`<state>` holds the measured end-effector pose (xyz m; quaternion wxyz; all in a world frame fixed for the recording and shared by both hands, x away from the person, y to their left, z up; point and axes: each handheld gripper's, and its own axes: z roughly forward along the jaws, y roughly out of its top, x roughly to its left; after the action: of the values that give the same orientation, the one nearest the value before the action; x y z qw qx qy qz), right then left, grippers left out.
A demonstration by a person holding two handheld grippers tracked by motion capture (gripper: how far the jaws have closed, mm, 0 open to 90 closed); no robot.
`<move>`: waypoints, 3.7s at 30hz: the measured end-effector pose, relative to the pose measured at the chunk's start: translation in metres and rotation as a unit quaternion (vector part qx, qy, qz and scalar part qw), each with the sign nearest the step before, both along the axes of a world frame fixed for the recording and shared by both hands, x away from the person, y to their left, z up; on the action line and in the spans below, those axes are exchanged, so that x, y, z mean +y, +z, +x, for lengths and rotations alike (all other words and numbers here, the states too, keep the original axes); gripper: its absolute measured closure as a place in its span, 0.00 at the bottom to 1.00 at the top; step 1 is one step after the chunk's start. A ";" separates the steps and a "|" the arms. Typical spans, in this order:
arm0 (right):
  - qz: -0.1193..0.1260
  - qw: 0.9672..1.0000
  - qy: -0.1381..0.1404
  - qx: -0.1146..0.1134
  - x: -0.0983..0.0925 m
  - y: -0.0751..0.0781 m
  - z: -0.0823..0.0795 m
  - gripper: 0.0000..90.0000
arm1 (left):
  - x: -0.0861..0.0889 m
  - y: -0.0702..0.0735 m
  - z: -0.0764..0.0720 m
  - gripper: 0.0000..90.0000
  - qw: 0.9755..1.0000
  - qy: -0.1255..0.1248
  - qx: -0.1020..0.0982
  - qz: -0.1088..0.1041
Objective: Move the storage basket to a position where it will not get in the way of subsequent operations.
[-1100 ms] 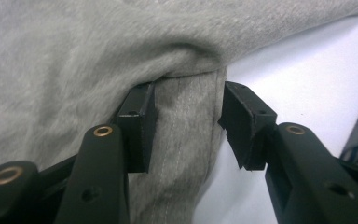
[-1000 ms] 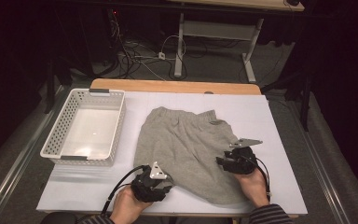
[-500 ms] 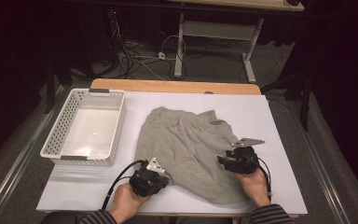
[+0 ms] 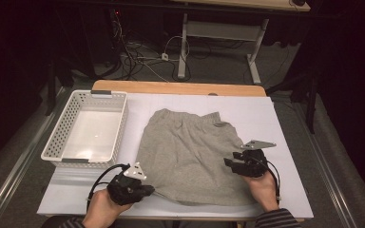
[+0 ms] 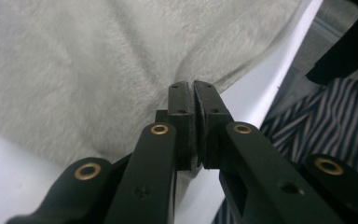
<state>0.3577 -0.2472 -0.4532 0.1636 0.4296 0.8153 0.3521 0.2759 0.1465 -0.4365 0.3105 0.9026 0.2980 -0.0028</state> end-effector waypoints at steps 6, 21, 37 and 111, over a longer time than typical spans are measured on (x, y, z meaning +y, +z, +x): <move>-0.002 1.000 0.000 0.000 0.001 -0.001 0.000 0.58 | 0.000 -0.024 0.000 0.91 0.999 -0.002 0.028 -0.015; -0.020 0.999 -0.045 -0.008 -0.021 0.008 0.017 0.75 | -0.002 -0.018 0.035 0.57 0.996 0.070 -0.029 -0.038; -0.020 0.996 -0.081 0.007 -0.016 0.004 0.092 0.69 | -0.007 -0.029 0.060 0.50 0.992 0.110 -0.041 -0.042; -0.051 0.993 -0.074 0.074 0.016 0.001 0.169 0.62 | -0.038 -0.009 0.261 0.39 0.970 0.238 0.031 0.034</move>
<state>0.5267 -0.2312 -0.4522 0.1501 0.5044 0.8083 0.2642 0.5366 0.1089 -0.4453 0.2619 0.8154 0.5134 0.0535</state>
